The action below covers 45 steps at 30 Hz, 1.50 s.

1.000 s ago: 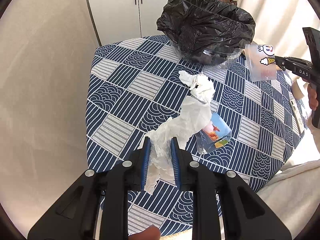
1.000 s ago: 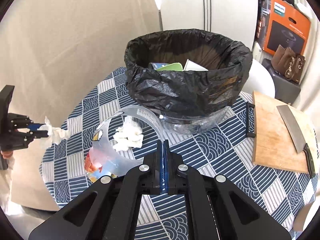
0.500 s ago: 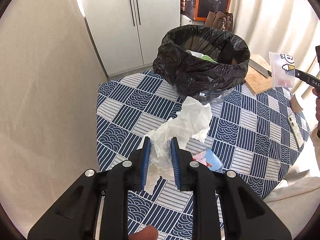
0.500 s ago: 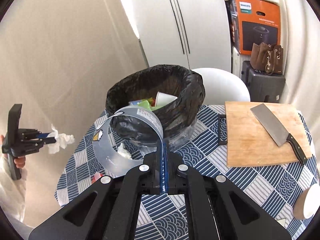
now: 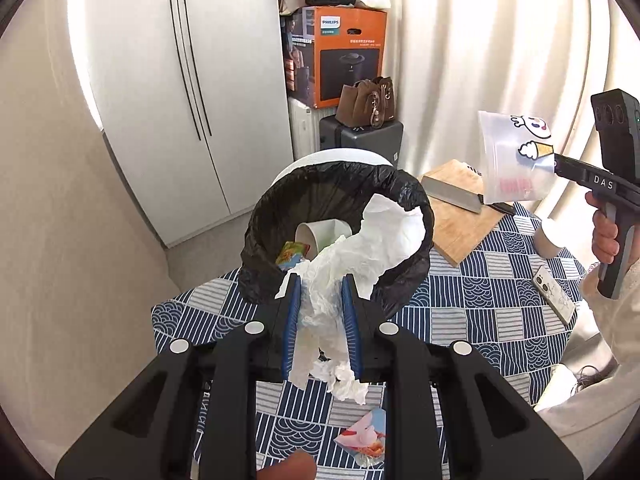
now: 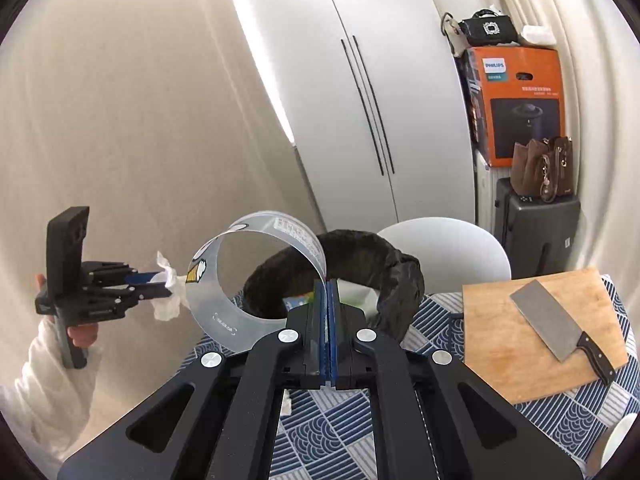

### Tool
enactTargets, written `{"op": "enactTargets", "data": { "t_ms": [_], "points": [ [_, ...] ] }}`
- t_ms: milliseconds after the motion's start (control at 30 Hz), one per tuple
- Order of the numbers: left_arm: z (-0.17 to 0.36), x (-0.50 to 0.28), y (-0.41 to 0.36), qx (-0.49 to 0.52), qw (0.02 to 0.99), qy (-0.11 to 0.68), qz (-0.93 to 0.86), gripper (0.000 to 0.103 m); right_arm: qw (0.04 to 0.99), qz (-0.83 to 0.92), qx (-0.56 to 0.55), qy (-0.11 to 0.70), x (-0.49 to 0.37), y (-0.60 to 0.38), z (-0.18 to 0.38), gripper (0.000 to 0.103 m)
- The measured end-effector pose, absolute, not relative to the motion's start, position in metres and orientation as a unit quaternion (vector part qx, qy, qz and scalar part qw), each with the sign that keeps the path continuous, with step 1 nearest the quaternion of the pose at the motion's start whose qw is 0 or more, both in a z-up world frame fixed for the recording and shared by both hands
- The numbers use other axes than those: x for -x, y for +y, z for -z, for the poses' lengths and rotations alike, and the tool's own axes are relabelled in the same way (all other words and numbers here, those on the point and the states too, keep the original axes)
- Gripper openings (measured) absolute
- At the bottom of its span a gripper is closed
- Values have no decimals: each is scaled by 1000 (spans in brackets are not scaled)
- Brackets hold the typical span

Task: Collect trash
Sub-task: 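Carry the tissue and clear cup over the bin and open both tools, then move both open tools toward the last tissue and snack wrapper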

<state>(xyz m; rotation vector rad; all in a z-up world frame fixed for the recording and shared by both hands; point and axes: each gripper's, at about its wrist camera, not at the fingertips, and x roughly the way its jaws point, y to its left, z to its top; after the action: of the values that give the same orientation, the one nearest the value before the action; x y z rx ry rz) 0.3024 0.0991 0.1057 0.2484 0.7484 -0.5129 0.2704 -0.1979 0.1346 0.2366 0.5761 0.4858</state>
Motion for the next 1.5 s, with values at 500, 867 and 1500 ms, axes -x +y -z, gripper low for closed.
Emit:
{"op": "enactTargets", "data": {
  "t_ms": [500,867,1500],
  "points": [
    [-69,-407,66,-116,857,383,324,97,931,-207,-106,281,-349,-159,-127,91],
    [-68,-371,84,-113,868,377,303,97,938,-177,-124,271,-337,-176,-132,92],
    [-64,-259,98,-90,891,406,183,97,929,-239,-49,278,-271,-165,-134,95]
  ]
}}
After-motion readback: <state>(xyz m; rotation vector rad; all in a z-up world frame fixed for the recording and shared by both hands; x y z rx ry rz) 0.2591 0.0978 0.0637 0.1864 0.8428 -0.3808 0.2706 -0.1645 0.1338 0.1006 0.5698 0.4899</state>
